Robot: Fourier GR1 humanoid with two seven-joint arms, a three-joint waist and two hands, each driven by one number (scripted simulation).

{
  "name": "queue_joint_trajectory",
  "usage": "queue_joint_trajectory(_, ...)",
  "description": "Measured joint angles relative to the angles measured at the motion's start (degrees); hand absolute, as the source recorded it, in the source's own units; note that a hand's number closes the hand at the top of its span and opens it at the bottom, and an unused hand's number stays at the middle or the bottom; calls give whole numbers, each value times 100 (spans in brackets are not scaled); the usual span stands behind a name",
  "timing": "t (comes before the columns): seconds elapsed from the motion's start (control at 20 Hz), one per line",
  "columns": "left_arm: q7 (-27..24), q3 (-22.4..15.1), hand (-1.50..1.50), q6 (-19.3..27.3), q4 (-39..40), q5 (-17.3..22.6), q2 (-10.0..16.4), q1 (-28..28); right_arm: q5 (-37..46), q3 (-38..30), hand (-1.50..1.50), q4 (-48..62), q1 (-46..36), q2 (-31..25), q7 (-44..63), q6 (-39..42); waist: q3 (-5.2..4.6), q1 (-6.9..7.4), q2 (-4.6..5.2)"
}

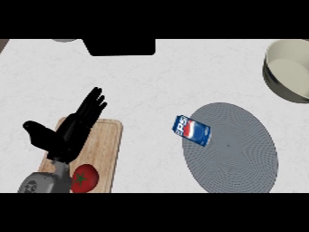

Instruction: Pick the sweet potato from the placemat and place it in the bowl

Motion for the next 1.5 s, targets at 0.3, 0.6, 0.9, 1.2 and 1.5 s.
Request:
queue_joint_trajectory(0.3,66,-7,0,-36,-19,-50,-89,-74,-895,-1184,150,-230,-305,-115,197,672,1,74,15)
queue_joint_trajectory(0.6,27,14,0,-129,2,-109,-148,-94,-1055,-1317,150,494,-1344,-216,495,838,2,156,33)
queue_joint_trajectory(0.9,0,-31,0,-212,-77,-177,-175,30,-796,-1071,150,2121,-2493,-382,241,582,4,224,48)
queue_joint_trajectory(1.2,82,-90,0,-106,31,-296,-355,-155,-284,-630,150,3983,-3564,-318,-421,-28,6,260,63)
queue_joint_trajectory(1.5,54,-53,0,-201,110,-302,-339,-250,593,-171,150,5953,-4594,-198,-1115,-1048,10,367,100)
